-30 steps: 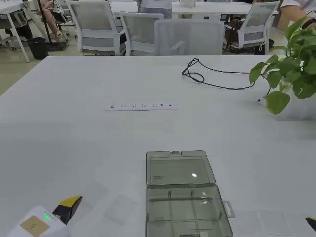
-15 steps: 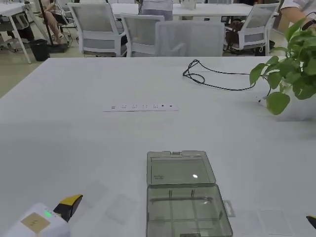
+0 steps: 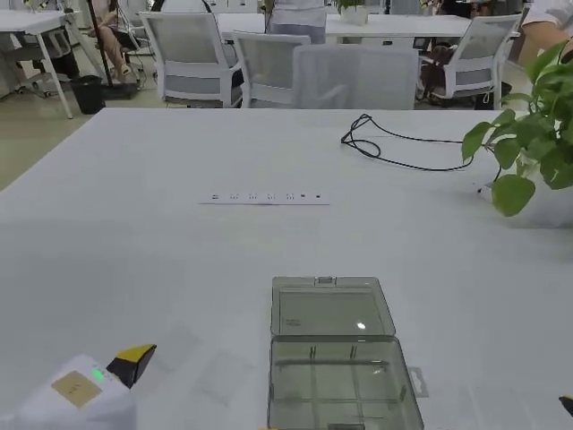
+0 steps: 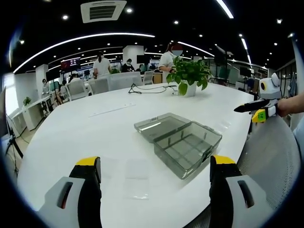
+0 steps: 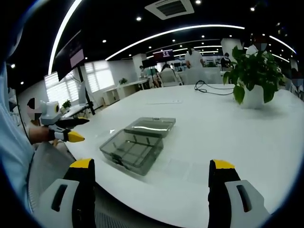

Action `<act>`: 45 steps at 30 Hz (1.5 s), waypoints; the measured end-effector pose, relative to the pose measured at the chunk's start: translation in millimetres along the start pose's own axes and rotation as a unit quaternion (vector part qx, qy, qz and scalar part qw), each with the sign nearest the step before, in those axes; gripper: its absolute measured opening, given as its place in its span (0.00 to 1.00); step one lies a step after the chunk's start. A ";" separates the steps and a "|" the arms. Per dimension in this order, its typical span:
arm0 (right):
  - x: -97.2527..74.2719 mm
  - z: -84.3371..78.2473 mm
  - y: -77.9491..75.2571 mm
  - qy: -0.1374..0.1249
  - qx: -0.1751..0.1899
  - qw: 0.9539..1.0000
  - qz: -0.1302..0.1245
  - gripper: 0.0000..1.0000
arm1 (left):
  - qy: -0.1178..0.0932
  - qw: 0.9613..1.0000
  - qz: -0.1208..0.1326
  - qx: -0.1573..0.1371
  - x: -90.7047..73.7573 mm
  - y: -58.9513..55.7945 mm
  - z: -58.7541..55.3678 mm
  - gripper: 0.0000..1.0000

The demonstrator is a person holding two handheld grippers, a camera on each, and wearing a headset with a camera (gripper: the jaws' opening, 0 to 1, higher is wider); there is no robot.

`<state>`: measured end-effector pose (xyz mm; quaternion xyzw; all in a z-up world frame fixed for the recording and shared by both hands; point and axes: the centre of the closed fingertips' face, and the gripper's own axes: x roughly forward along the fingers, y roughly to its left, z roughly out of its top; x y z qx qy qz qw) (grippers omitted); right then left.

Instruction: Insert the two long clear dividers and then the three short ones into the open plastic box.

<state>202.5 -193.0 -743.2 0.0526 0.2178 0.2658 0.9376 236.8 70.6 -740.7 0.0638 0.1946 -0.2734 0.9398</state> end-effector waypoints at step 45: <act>-7.2 23.3 -4.0 -0.011 -0.001 1.000 -0.002 1.00 | 0.012 0.998 -0.005 -0.058 -0.3 3.3 -4.6 0.96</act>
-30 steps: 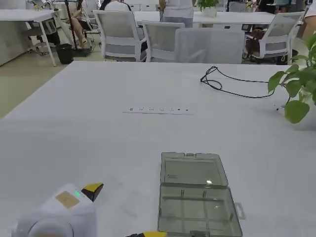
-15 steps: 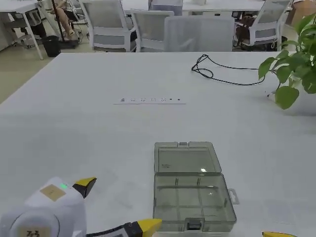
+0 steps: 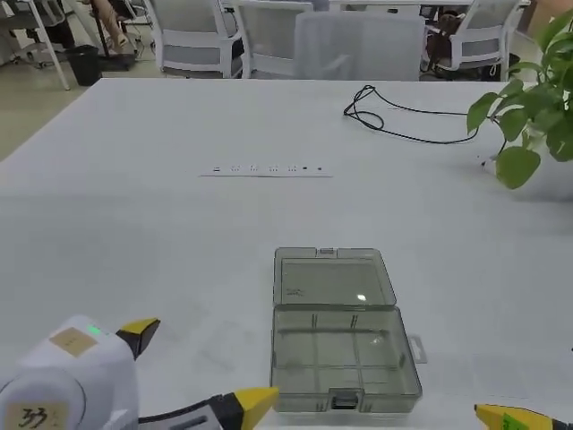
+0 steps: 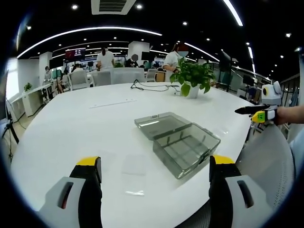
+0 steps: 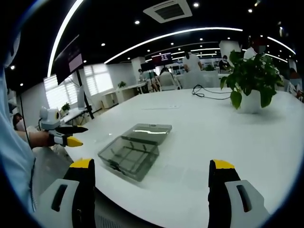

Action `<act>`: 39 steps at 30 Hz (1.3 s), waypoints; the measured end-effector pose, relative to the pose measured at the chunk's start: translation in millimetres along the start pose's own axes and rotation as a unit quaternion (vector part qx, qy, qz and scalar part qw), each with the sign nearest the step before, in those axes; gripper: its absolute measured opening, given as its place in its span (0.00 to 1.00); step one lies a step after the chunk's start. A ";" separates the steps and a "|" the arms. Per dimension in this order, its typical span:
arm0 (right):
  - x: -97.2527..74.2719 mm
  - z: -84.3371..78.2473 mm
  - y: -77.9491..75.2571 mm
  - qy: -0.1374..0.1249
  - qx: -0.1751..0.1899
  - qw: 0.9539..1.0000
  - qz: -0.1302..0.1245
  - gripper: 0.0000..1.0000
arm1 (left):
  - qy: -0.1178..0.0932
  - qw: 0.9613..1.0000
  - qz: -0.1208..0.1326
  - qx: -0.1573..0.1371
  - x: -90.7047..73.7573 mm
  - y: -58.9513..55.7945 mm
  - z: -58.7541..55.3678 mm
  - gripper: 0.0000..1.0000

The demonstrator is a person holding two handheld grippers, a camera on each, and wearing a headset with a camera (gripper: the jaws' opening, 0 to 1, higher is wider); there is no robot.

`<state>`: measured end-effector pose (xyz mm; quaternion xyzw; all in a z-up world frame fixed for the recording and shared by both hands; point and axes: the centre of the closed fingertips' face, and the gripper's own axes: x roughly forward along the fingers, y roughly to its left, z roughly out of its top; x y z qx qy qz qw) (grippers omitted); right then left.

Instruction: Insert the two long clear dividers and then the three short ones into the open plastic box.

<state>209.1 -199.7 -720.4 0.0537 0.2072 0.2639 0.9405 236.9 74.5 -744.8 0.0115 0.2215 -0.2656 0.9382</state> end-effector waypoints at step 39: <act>-0.2 0.3 -5.8 0.014 -0.021 1.000 0.000 1.00 | 0.148 0.989 0.023 -0.008 20.9 50.4 -40.4 0.75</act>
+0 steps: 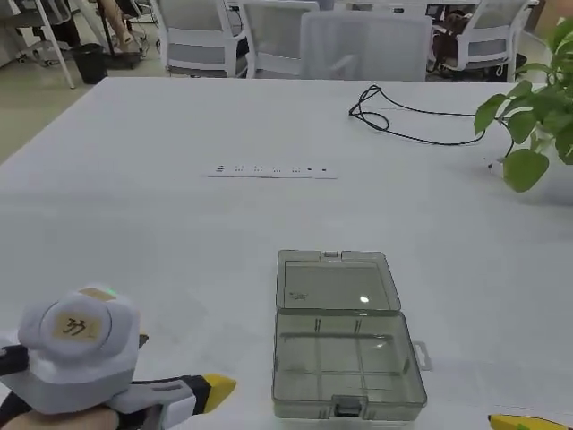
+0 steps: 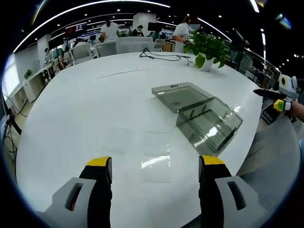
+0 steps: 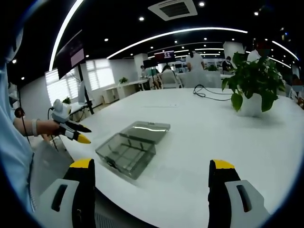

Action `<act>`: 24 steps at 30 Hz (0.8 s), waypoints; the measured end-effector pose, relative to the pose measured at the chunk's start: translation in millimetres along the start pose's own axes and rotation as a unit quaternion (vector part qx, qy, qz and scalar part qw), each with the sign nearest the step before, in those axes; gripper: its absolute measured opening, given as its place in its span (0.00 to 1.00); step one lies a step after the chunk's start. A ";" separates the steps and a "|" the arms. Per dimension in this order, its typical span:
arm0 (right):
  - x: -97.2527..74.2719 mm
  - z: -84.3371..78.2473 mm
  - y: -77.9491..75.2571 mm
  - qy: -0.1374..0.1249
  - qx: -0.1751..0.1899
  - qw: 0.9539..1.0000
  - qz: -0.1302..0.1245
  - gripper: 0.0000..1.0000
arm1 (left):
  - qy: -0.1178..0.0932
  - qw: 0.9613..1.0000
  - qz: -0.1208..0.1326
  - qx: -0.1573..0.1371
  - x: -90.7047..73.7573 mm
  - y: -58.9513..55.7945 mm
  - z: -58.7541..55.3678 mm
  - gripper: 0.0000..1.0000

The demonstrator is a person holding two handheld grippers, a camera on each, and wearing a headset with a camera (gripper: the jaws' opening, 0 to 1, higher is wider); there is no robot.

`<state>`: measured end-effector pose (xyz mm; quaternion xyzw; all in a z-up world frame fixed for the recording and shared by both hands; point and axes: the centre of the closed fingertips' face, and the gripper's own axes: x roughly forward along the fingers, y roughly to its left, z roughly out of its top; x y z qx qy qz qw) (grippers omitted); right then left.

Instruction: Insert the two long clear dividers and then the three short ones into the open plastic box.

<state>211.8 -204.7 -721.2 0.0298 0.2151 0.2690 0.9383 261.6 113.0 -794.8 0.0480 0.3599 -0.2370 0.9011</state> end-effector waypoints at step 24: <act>-1.4 -17.7 2.7 0.038 -0.022 0.999 0.007 1.00 | 0.133 0.991 -0.016 0.006 38.8 -6.5 -30.1 0.50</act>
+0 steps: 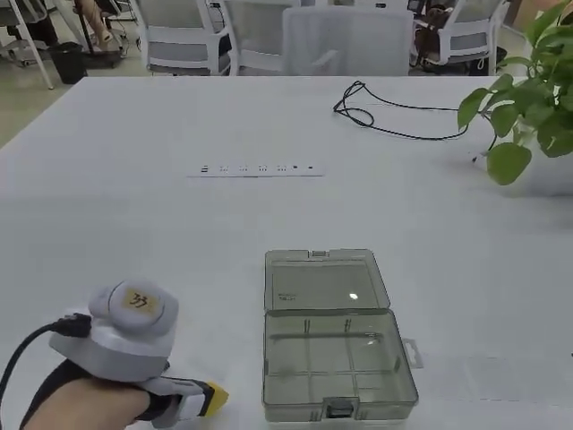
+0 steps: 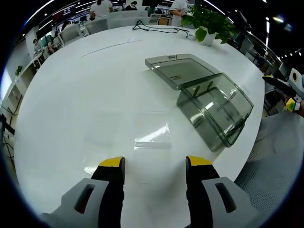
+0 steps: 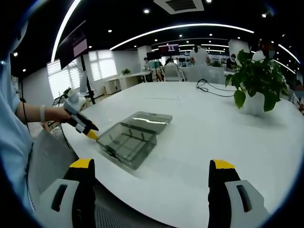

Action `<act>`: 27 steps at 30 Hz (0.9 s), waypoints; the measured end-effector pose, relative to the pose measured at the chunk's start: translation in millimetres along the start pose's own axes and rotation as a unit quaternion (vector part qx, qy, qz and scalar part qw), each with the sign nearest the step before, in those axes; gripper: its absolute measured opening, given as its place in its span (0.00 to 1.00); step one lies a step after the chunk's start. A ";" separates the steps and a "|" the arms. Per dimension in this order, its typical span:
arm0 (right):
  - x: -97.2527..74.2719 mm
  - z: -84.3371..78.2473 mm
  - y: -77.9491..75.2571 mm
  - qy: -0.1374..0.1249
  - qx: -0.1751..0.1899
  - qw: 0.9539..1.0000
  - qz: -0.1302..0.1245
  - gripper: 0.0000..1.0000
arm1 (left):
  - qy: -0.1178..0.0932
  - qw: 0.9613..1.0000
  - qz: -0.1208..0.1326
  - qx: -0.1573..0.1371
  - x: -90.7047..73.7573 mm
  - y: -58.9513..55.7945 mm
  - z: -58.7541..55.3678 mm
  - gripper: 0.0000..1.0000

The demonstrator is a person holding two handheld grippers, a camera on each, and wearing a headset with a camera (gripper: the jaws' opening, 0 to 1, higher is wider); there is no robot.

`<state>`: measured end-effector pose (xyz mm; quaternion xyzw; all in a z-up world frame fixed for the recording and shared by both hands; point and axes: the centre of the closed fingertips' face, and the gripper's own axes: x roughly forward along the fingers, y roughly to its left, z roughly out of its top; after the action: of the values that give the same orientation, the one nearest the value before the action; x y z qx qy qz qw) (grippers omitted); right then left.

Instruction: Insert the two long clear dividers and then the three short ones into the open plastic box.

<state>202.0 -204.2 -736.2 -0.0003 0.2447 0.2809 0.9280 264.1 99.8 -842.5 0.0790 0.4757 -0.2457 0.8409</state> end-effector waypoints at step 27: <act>1.5 2.2 8.8 -0.005 0.005 1.000 0.002 1.00 | 0.047 0.997 0.018 0.061 4.1 1.8 -0.2 0.32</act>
<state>199.4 -195.7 -733.8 0.0062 0.2415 0.2812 0.9288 266.6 100.1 -846.2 0.1501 0.4973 -0.2547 0.8157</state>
